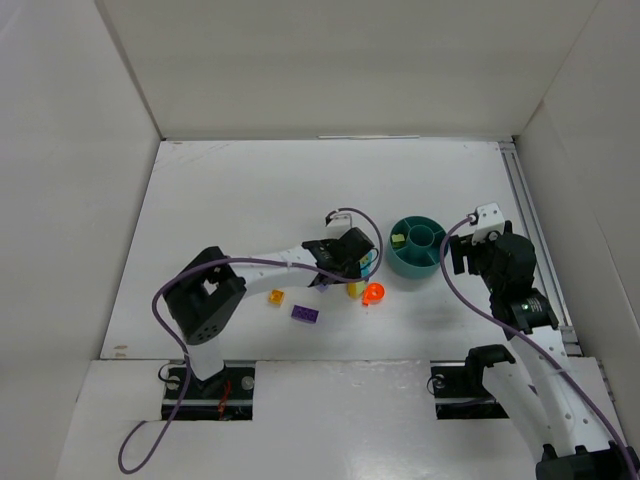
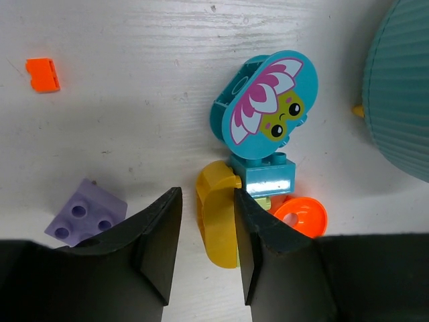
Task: Sort the legos into containers by color
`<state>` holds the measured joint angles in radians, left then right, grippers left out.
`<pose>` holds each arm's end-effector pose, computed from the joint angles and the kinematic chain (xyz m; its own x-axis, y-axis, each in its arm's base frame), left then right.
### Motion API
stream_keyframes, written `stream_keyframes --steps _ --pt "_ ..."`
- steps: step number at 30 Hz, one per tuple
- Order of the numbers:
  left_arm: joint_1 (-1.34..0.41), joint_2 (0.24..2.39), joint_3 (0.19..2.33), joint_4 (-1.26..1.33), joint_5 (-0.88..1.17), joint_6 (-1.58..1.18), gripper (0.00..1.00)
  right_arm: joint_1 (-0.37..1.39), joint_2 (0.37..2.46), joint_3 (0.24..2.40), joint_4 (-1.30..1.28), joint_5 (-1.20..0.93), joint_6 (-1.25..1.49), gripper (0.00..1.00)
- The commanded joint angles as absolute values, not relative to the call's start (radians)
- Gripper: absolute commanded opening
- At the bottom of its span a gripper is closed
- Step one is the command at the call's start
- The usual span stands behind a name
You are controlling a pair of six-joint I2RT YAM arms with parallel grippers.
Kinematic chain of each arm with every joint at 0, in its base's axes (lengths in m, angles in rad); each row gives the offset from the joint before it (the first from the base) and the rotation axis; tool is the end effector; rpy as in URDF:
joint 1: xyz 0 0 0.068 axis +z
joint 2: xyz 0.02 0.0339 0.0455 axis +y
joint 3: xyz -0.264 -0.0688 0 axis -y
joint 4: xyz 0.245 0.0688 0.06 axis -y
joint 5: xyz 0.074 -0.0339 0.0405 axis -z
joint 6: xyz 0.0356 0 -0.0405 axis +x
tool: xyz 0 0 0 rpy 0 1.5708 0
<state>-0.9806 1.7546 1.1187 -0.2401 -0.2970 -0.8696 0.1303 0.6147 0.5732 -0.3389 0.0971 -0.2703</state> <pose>0.2147 -0.3017 0.1928 -0.8032 -0.1138 -0.5848 0.1186 0.9314 -0.3441 0.1524 0.0165 0.2749 -0.3441 -0.3131 -0.8852 -0.1369 0.9494 -0.2826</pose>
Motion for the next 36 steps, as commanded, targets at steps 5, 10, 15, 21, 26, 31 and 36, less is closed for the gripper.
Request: stream_keyframes --steps 5,10,15,21,26,31,36 --pt "-0.986 1.782 1.164 -0.245 -0.284 -0.891 0.28 0.121 0.604 0.574 -0.322 0.117 -0.273 0.83" --pt "-1.006 1.813 1.199 -0.288 -0.322 -0.928 0.24 0.121 0.604 0.574 -0.322 0.117 -0.264 0.83" --pt "-1.015 1.822 1.210 -0.314 -0.333 -0.937 0.17 0.121 0.604 0.574 -0.322 0.117 -0.264 0.83" --pt "-1.025 1.810 1.210 -0.324 -0.342 -0.946 0.00 0.121 0.595 0.574 -0.322 0.117 -0.264 0.83" --pt "-1.034 1.789 1.220 -0.324 -0.373 -0.924 0.00 0.121 0.586 0.574 -0.322 0.117 -0.264 0.83" --pt "-1.034 1.718 1.232 -0.339 -0.466 -0.874 0.00 0.121 0.566 0.552 -0.267 -0.013 -0.333 0.84" --pt "-1.034 1.551 1.154 -0.176 -0.505 -0.701 0.00 0.121 0.555 0.512 -0.120 -0.452 -0.428 0.86"
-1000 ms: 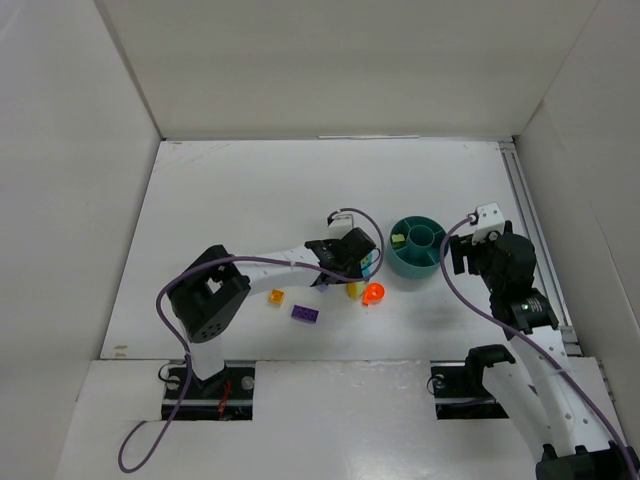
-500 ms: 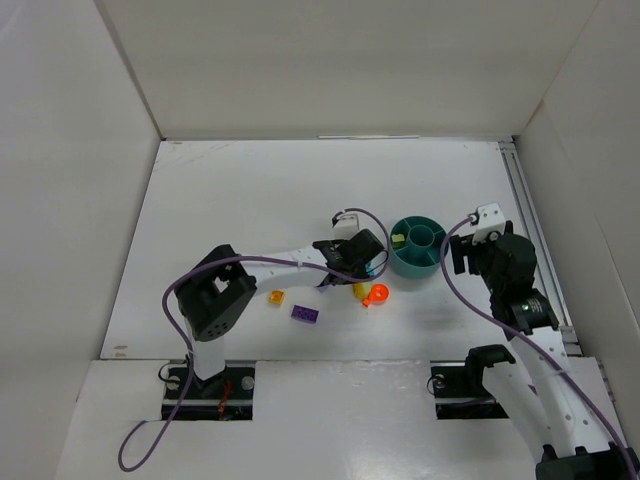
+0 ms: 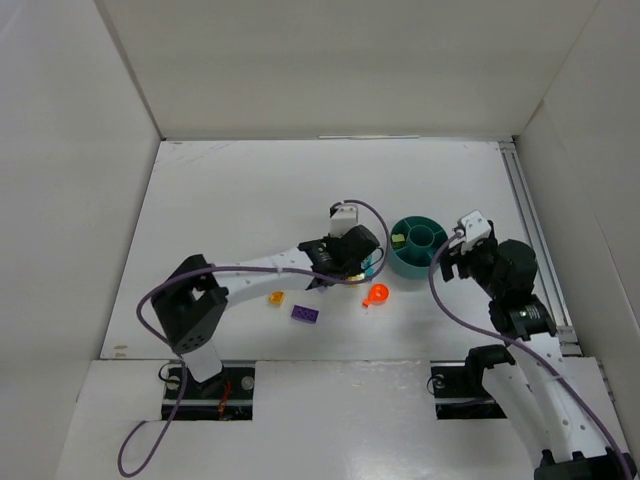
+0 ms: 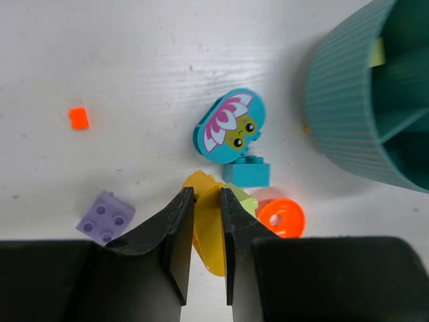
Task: Sort the legos into containers by color
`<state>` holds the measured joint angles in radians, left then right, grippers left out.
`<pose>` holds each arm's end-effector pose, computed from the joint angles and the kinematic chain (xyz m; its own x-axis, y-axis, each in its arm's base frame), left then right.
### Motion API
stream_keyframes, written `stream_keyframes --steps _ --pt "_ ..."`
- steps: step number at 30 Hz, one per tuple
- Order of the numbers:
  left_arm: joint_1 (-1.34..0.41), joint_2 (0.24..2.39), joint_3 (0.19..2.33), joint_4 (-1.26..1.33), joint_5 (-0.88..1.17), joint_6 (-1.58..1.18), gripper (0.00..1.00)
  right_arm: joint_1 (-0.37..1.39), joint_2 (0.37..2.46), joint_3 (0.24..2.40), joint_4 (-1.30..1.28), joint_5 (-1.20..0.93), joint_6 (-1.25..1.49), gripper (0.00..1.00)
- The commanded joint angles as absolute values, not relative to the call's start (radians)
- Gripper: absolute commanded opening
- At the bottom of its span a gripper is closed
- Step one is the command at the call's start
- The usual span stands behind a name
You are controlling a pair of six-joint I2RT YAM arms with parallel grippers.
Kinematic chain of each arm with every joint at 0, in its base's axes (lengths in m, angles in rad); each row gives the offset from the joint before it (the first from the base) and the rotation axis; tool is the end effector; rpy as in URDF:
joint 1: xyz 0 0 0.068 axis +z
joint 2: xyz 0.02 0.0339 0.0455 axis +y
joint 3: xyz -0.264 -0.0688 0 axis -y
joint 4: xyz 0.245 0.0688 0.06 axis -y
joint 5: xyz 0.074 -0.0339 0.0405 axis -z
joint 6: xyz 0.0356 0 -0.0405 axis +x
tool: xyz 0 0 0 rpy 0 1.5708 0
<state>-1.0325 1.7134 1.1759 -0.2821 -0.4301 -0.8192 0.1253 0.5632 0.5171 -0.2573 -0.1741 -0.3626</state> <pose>0.2031 -0.3112 0.2232 -0.7194 -0.0905 -0.6887 0.1595 0.9435 -0.2906 0.1464 0.0247 0.2705 -0.1753 -0.3742 -0.9106 -0.3736 0.8811 -0.2901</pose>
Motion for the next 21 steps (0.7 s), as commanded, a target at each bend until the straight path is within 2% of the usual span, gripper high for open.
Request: stream_keyframes --steps 1,7,13,17,21 --pt "-1.034 1.525 1.120 -0.137 -0.505 -0.663 0.00 0.121 0.555 0.512 -0.100 -0.497 -0.439 0.86" --pt "-1.043 1.335 1.022 0.099 -0.457 -0.465 0.00 0.121 0.592 0.512 -0.008 -0.768 -0.408 0.91" --pt "-1.043 1.198 0.879 0.349 -0.388 -0.373 0.00 0.121 0.748 0.575 0.126 -1.017 -0.241 0.92" --pt "-1.052 1.138 0.827 0.440 -0.367 -0.357 0.00 0.121 0.837 0.647 0.137 -1.068 -0.193 0.92" --pt "-1.052 1.138 0.818 0.468 -0.354 -0.338 0.00 0.193 0.859 0.686 0.161 -1.049 -0.175 0.95"
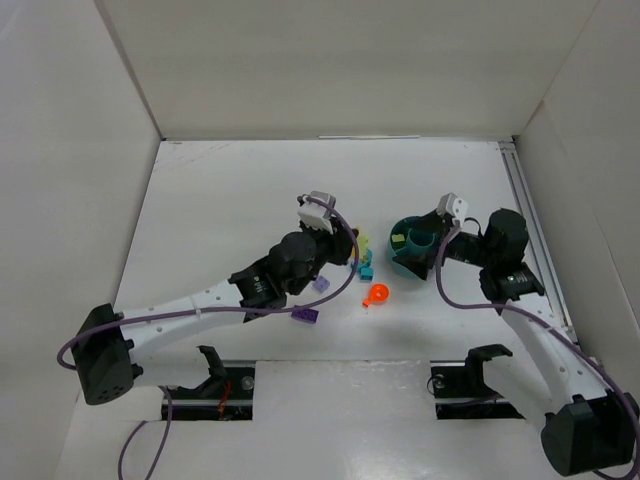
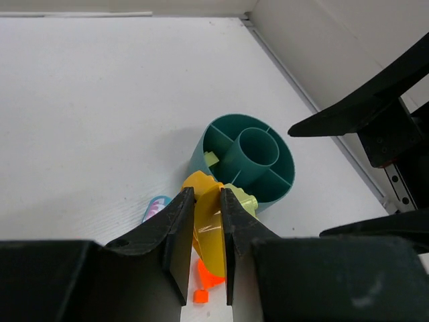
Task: Sort the legos into containers by color
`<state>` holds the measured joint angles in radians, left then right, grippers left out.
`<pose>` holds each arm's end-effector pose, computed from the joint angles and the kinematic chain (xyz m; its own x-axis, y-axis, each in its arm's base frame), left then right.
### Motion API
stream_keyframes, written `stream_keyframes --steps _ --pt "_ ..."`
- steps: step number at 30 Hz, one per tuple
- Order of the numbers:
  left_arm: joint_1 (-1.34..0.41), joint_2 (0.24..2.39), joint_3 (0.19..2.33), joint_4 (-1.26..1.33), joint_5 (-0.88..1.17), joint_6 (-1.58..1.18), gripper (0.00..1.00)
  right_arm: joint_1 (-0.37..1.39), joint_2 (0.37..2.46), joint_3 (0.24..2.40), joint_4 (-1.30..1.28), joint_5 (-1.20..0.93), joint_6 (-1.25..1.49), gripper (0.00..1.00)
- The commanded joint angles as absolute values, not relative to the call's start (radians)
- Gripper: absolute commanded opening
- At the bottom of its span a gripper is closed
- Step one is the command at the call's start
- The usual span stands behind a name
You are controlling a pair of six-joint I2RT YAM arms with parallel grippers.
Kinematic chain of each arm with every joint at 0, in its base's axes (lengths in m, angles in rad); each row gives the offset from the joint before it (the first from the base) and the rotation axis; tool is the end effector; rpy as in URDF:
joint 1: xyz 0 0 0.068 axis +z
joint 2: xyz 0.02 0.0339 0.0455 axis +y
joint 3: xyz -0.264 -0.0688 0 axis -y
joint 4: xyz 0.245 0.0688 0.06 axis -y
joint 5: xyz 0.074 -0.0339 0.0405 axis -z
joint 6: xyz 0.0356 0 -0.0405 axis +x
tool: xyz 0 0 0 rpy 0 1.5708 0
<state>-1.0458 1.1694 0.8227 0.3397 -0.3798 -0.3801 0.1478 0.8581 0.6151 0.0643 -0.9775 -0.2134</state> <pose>0.1491 -0.2311 0.3289 -0.2325 -0.2861 -0.9296 0.5725 0.7324 -0.3686 0.1856 0.0575 0.2958 0.0165 -0.1173 -0.9930 -0.9064 0.4175 -0.0644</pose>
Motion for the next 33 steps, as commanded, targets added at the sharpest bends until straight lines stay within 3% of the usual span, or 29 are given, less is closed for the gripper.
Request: stream_keyframes --steps 1,17,24,28,31,32,33 --pt "-1.052 1.138 0.808 0.480 -0.354 -0.337 0.00 0.207 0.859 0.699 0.161 -1.037 -0.164 0.96" --pt "-1.100 1.138 0.798 0.584 -0.390 -0.285 0.00 0.350 1.111 0.868 0.179 -1.022 -0.009 0.99" --pt "-1.109 1.149 0.798 0.607 -0.423 -0.276 0.00 0.370 1.149 0.887 0.179 -1.040 0.049 0.85" --pt "-1.109 1.149 0.788 0.626 -0.434 -0.264 0.00 0.379 1.160 0.887 0.179 -1.051 0.058 0.69" --pt "-1.109 1.158 0.779 0.626 -0.459 -0.252 0.00 0.379 1.169 0.887 0.179 -1.051 0.058 0.51" --pt "-1.109 1.158 0.779 0.636 -0.459 -0.252 0.00 0.379 1.169 0.887 0.179 -1.051 0.058 0.38" --pt "-1.109 1.169 0.767 0.637 -0.471 -0.235 0.00 0.379 1.169 0.887 0.179 -1.051 0.048 0.35"
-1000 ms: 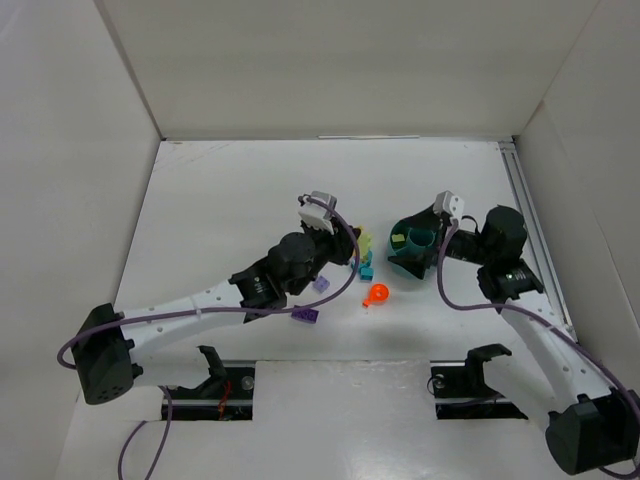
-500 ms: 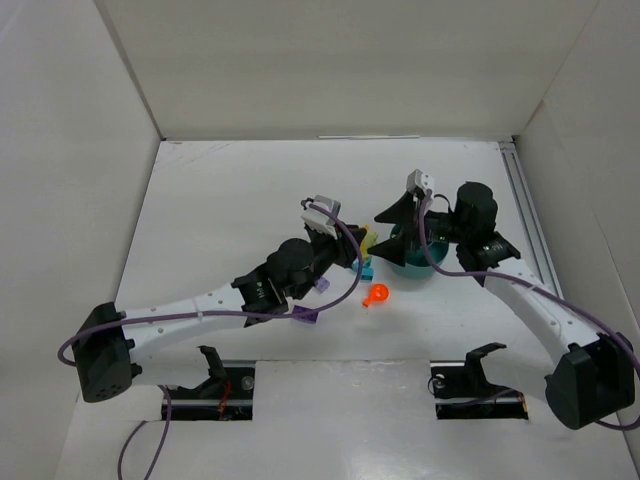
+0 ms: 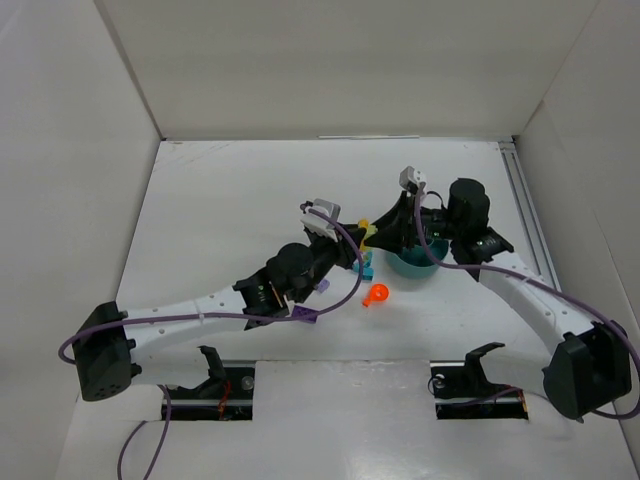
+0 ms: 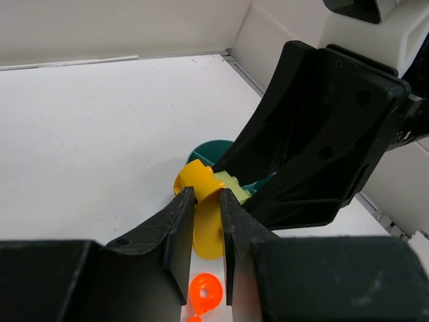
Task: Sort the legos into containers by color
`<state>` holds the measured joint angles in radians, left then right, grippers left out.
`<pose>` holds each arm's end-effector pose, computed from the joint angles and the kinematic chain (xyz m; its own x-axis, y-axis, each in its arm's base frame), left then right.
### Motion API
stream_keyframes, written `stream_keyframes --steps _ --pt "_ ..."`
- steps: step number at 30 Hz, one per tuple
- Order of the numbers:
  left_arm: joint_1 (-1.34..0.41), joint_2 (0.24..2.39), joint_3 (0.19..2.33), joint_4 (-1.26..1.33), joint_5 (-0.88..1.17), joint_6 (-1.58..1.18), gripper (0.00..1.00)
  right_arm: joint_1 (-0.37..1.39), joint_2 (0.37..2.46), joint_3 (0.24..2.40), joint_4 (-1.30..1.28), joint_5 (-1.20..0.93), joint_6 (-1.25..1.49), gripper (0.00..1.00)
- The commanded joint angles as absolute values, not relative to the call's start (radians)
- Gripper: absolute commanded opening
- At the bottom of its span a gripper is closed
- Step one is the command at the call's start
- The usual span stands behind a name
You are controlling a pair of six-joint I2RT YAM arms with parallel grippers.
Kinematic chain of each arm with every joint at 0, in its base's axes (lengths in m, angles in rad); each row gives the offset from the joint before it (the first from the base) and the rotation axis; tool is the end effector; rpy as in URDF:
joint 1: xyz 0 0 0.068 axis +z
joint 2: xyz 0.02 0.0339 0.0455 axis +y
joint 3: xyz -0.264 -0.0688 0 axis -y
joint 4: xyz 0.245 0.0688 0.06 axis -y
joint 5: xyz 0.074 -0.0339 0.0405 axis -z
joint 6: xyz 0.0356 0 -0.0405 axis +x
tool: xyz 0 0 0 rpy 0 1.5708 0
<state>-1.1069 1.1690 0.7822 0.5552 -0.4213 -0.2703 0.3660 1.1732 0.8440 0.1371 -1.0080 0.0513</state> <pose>0.1344 -0.2361 0.3375 -0.0975 -0.3498 -0.9318 0.6327 0.7009 -0.3293 0.2323 0.1213 0.3167 -0.2276 -0.0579 -0.9720 -0.9558 0.2043 0.2116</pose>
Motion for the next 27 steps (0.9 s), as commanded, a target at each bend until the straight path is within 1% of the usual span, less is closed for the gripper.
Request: stream_keyframes --steps 1,3,6,10,12,18,22,27 --pt "-1.109 1.169 0.767 0.647 -0.491 -0.235 0.00 0.379 1.169 0.887 0.179 -1.051 0.048 0.33" --pt "-1.109 1.180 0.758 0.647 -0.505 -0.224 0.00 0.379 1.169 0.887 0.179 -1.051 0.037 0.32" --pt "-1.109 1.180 0.732 0.624 -0.557 -0.250 0.00 0.339 1.169 0.876 0.179 -1.062 0.028 0.25" --pt "-1.109 1.170 0.723 0.578 -0.610 -0.261 0.00 0.287 1.150 0.865 0.179 -1.071 0.018 0.21" --pt "-1.109 1.170 0.723 0.545 -0.673 -0.293 0.00 0.264 1.140 0.856 0.179 -1.104 0.018 0.21" --pt "-1.057 1.161 0.700 0.499 -0.675 -0.347 0.00 0.164 1.118 0.810 0.179 -1.166 0.008 0.18" --pt "-1.057 1.161 0.699 0.466 -0.709 -0.356 0.00 0.135 1.098 0.786 0.179 -1.155 -0.034 0.18" --pt "-1.057 1.170 0.709 0.454 -0.698 -0.376 0.00 0.126 1.098 0.785 0.155 -1.131 -0.115 0.17"
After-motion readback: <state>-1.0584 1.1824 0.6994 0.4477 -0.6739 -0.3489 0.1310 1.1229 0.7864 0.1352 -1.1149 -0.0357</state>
